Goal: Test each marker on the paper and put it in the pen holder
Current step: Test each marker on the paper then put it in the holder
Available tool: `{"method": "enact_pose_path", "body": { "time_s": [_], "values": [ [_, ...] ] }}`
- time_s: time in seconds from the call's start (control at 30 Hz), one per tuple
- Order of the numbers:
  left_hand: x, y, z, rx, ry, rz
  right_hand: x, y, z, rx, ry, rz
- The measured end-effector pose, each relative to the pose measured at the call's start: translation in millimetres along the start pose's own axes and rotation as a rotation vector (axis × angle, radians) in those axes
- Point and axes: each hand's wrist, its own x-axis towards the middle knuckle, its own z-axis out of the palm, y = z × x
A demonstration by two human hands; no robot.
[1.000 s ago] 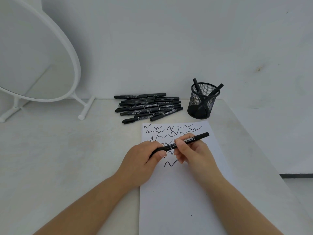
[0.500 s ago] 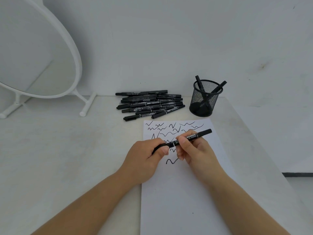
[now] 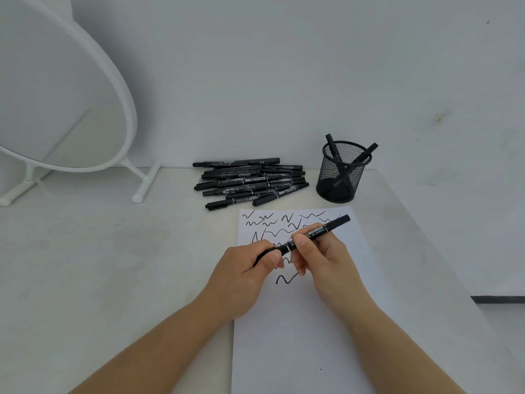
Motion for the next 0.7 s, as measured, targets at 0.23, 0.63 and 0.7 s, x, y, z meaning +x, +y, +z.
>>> {"method": "enact_pose_path", "body": {
  "time_s": [0.23, 0.63, 0.7],
  "values": [
    [3.0, -4.6, -1.5, 0.138, 0.134, -0.033, 0.0, 3.0, -3.5, -0.508, 0.222, -0.126],
    [2.7, 0.1, -1.4, 0.147, 0.152, 0.149, 2.4, -11.3, 13.7, -1.153, 0.283, -0.689],
    [3.6, -2.5, -5.7, 0.155, 0.169, 0.19, 7.7, -16.5, 11.1, -1.282, 0.235, -0.709]
  ]
}}
